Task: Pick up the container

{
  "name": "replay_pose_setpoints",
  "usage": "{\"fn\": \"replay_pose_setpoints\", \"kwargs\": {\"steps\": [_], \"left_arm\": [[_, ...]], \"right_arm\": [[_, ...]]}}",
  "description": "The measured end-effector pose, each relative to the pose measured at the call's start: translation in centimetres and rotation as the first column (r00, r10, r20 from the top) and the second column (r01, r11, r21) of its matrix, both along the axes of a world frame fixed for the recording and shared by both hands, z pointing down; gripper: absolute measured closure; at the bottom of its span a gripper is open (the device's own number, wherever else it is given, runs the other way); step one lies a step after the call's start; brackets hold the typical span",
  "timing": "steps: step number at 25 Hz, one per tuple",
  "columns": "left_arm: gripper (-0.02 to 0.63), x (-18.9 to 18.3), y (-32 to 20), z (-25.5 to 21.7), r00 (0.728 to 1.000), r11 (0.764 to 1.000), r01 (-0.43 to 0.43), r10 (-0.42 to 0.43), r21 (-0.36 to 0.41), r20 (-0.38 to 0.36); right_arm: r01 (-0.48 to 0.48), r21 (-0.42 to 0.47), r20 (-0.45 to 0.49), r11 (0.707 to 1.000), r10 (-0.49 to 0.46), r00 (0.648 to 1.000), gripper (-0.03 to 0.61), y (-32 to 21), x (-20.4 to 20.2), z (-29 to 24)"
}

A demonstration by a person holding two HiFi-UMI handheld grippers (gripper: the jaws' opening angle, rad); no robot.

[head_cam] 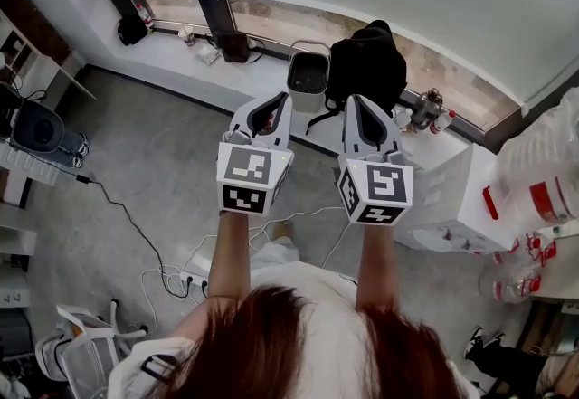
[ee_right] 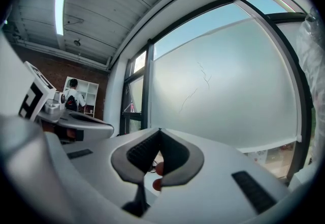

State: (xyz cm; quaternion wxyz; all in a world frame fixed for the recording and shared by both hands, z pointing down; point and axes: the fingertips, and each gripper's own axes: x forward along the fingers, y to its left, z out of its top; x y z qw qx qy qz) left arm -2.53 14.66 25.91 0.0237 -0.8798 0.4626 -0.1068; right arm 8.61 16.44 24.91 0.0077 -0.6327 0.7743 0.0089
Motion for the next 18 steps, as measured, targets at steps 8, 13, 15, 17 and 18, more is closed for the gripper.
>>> {"fn": "replay_pose_setpoints", "kwargs": {"steps": [8,13,15,17,18], "left_arm": [[0.594,-1.8,-3.5,0.2,1.000,1.000,-0.018,0.018,-0.002,0.003],[0.594,-3.3,-5.5,0.5,1.000,1.000,-0.030,0.030,-0.005,-0.001],[0.594,-3.8,-6.2,0.8,0.999,0.999,-0.037,0.037,-0.008,0.003],[0.594,-4.2,-6.9,0.9,0.999,0.999,-0.047,0.047,-0.008,0.010],[0.594,-4.5,-7.1,0.9,0.999,0.999,-0.050,0.050,-0.008,0.010]], "right_arm": [[-0.005,-0.004,0.003,1.000,0.005,1.000,0.554,-3.6,-2.0,0.0],[-0.013,-0.007,0.023,1.000,0.013,1.000,0.554,-5.5,-3.3,0.1],[-0.019,-0.010,0.032,1.000,0.020,0.999,0.554,-6.3,-3.7,0.2],[-0.027,-0.013,0.036,1.000,0.027,0.999,0.554,-7.0,-4.0,0.3],[-0.028,-0.013,0.039,1.000,0.028,0.999,0.554,-7.3,-4.3,0.3]]}}
